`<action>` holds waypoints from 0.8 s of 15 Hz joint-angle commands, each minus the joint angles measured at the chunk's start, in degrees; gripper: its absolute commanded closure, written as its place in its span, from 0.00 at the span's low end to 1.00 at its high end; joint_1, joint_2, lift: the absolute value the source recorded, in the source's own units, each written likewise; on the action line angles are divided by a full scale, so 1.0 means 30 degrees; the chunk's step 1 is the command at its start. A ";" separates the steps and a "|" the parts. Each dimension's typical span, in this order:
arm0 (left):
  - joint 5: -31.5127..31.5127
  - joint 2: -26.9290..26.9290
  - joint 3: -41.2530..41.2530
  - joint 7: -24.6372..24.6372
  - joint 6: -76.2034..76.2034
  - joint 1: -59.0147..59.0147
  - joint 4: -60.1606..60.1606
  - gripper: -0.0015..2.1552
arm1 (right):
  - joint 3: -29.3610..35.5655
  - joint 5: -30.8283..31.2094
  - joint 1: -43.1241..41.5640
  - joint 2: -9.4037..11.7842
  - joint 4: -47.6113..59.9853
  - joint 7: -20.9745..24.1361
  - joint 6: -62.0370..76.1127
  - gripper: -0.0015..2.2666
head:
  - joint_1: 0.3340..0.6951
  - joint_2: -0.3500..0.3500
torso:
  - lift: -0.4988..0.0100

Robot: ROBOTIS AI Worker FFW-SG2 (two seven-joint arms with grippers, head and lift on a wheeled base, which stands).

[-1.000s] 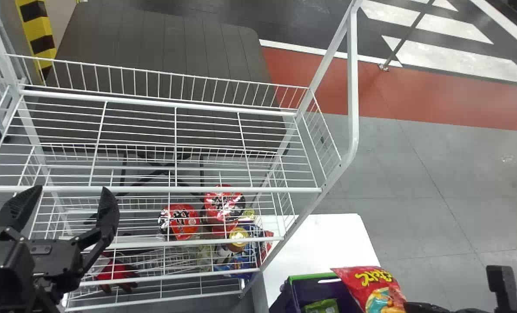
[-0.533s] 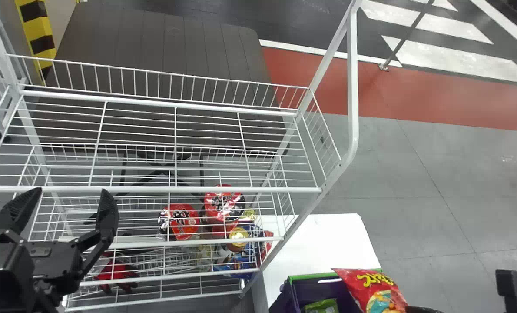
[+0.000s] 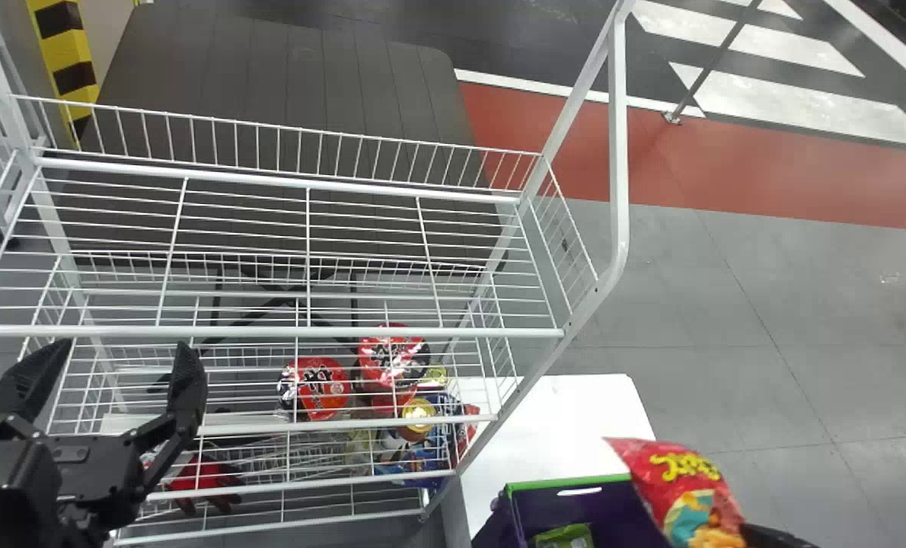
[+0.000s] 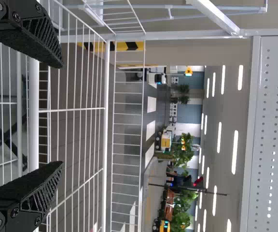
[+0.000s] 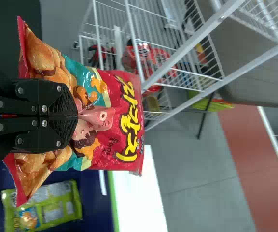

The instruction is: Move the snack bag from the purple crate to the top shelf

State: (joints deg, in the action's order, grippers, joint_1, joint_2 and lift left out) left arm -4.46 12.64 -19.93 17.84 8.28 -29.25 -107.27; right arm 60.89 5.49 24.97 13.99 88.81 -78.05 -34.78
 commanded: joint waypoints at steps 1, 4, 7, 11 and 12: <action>0.0023 0.0092 0.0169 -0.0001 0.0358 -0.0534 -0.0395 0.05 | 0.1763 -0.1831 0.0613 -0.0855 0.2593 -0.0090 -0.0993 0.73 | 1.00 0.00 | 0.98; 0.0111 0.0151 0.0227 -0.0001 0.0417 -0.1003 -0.0952 0.05 | 0.3491 -0.3852 0.0613 -0.1705 0.5932 -0.0090 -0.2692 0.73 | 1.00 0.00 | 0.98; 0.0346 0.0151 0.0257 -0.0001 0.0358 -0.1208 -0.1186 0.05 | 0.4575 -0.6196 0.0496 -0.2965 0.9155 -0.0090 -0.3981 0.73 | 1.00 0.00 | 0.98; 0.0346 0.0122 0.0227 0.0029 0.0358 -0.1237 -0.1098 0.05 | 0.6040 -0.8657 -0.0237 -0.4681 1.2759 -0.0090 -0.4274 0.73 | 1.00 0.00 | 0.98; 0.0375 0.0092 0.0227 0.0029 0.0358 -0.1237 -0.1010 0.05 | 0.6304 -0.9302 -0.0471 -0.4681 1.3257 -0.0090 -0.4626 0.73 | 1.00 0.00 | 0.98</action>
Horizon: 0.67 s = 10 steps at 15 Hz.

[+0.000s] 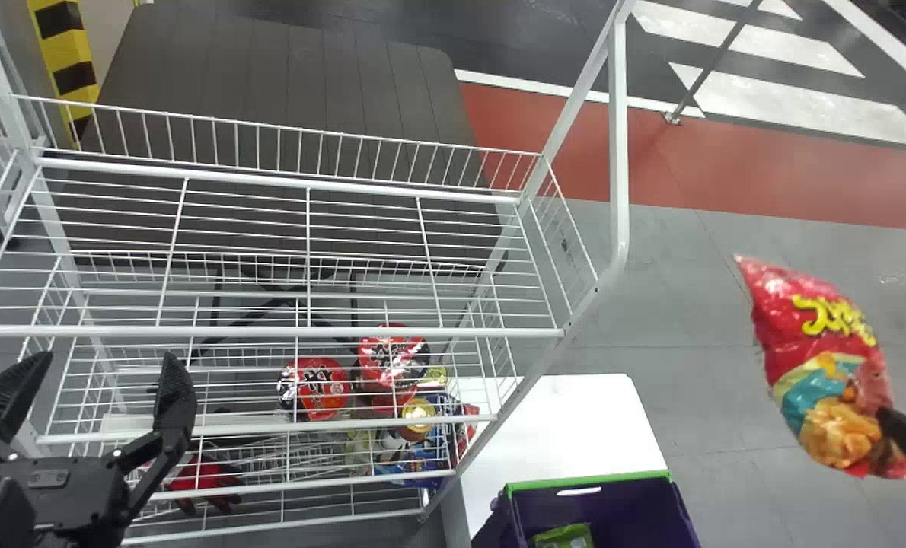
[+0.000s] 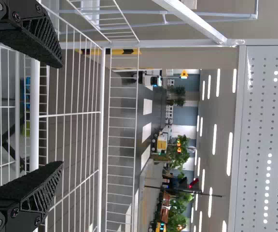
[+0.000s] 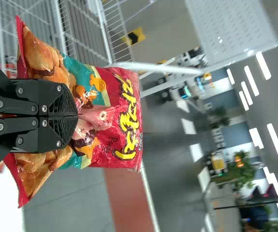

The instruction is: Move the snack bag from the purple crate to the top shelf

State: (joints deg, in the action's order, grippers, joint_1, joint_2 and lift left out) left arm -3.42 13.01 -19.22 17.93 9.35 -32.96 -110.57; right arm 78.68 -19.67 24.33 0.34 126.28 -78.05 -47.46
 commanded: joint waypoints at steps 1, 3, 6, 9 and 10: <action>0.0055 -0.0060 -0.0038 0.0000 0.0000 -0.0001 0.0178 0.05 | 0.0464 -0.1325 -0.0436 -0.0130 0.1472 -0.0092 -0.0398 0.73 | 1.00 0.00 | 0.98; 0.0173 -0.0089 -0.0155 0.0000 0.0000 -0.0001 0.0354 0.05 | 0.0493 -0.2409 -0.1051 -0.0130 0.2731 -0.0092 -0.0339 0.73 | 1.00 0.00 | 0.98; 0.0378 -0.0118 -0.0360 0.0058 0.0000 -0.0030 0.0471 0.05 | -0.0151 -0.3874 -0.1725 -0.0130 0.4079 -0.0092 -0.0515 0.73 | 1.00 0.00 | 0.98; 0.0524 -0.0148 -0.0389 0.0234 0.0000 -0.0030 0.0764 0.05 | -0.2729 -0.3991 -0.1754 -0.0130 0.5251 -0.0092 -0.0515 0.73 | 1.00 0.00 | 0.98; 0.0553 -0.0148 -0.0389 0.0263 0.0000 -0.0030 0.0794 0.05 | -0.3755 -0.3991 -0.1754 -0.0130 0.5280 -0.0092 -0.0339 0.73 | 1.00 0.00 | 0.98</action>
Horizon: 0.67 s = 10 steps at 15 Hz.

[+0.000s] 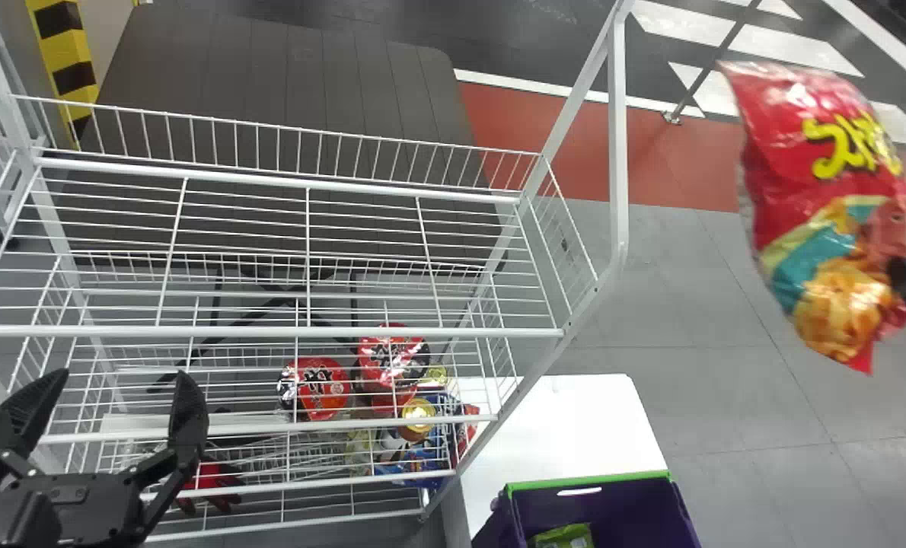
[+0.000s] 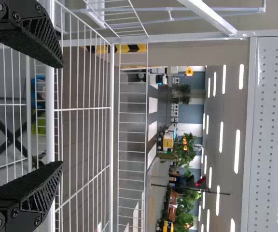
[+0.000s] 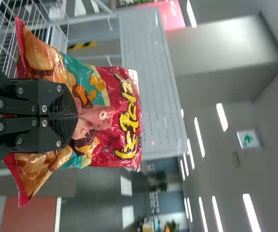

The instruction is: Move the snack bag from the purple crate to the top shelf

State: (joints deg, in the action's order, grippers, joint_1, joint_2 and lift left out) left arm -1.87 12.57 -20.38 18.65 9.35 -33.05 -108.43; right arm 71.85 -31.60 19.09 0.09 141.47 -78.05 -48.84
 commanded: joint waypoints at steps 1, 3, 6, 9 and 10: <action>0.0038 -0.0001 0.0027 0.0025 0.0000 0.0000 0.0138 0.05 | -0.2418 0.0103 0.0024 -0.0046 0.0188 -0.0092 0.0237 0.73 | 1.00 0.00 | 0.98; 0.0038 -0.0030 0.0056 0.0054 0.0704 0.0117 0.0490 0.05 | -0.4820 0.0894 0.0376 -0.0046 0.0130 0.0850 0.1702 0.73 | 1.00 0.00 | 0.98; -0.0050 -0.0001 0.0291 0.0054 0.0879 0.0117 0.0695 0.05 | -1.0358 0.2622 0.2339 -0.0046 -0.0163 0.3779 0.5921 0.73 | 1.00 0.02 | 0.98; -0.0226 0.0087 0.0466 0.0025 0.1172 0.0146 0.0871 0.05 | -1.5397 0.4907 0.3364 -0.0046 -0.1130 0.6094 1.0140 0.73 | 1.00 0.22 | 0.98; -0.0255 0.0146 0.0496 0.0025 0.1172 0.0117 0.0871 0.05 | -1.7008 0.5757 0.3687 -0.0046 -0.1658 0.7031 1.2073 0.73 | 1.00 0.27 | 0.98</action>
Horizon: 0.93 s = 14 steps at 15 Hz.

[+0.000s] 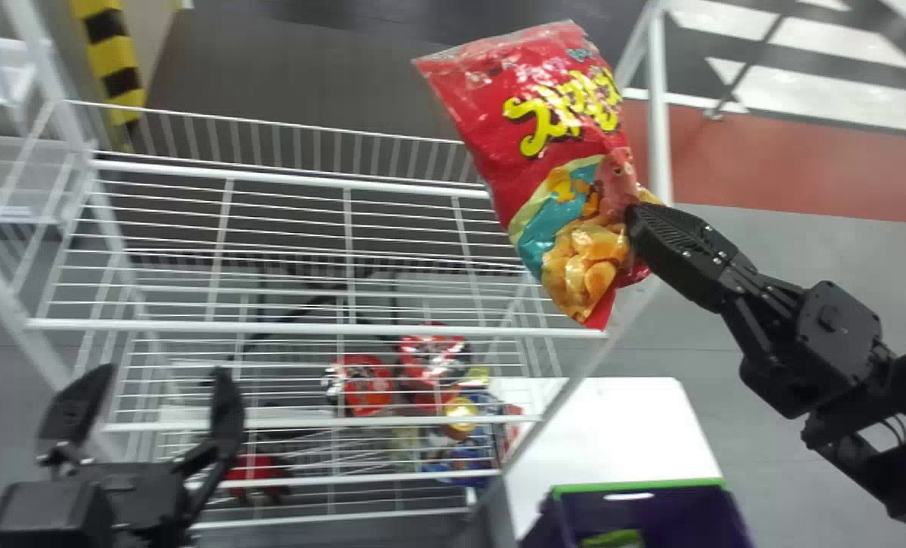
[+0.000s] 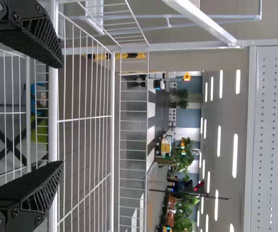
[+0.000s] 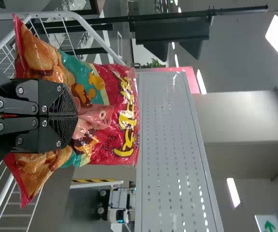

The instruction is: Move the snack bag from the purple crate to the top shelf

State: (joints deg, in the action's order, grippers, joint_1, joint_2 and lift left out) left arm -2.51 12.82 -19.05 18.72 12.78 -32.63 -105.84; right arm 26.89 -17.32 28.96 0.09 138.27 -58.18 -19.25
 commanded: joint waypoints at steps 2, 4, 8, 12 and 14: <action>-0.0101 0.0093 0.0050 0.0000 0.0263 -0.0050 0.0066 0.05 | -0.4511 0.2258 0.0514 -0.0047 -0.1853 0.2344 0.5490 0.73 | 1.00 0.35 | 0.98; -0.0101 0.0093 0.0079 0.0000 0.0439 -0.0079 0.0213 0.05 | -0.6269 0.2932 0.0221 -0.0047 -0.3318 0.4072 0.7424 0.73 | 1.00 0.42 | 0.98; -0.0130 0.0093 0.0284 -0.0029 0.1084 -0.0284 0.0271 0.05 | -0.7909 0.3137 -0.1478 -0.0047 -0.6482 0.5566 0.8069 0.73 | 1.00 0.54 | 0.98; -0.0218 0.0122 0.0431 -0.0029 0.1494 -0.0401 0.0506 0.05 | -0.8700 0.3166 -0.3411 -0.0047 -0.9324 0.6211 0.8010 0.73 | 1.00 0.59 | 0.98; -0.0394 0.0122 0.0518 -0.0088 0.1904 -0.0460 0.0623 0.05 | -0.8993 0.3020 -0.4349 -0.0047 -1.0496 0.6504 0.7658 0.73 | 1.00 0.61 | 0.98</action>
State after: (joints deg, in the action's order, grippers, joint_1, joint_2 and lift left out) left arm -3.39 13.18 -17.64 18.48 17.56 -33.87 -104.28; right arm 0.61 -7.99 17.94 0.09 109.37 -38.92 4.43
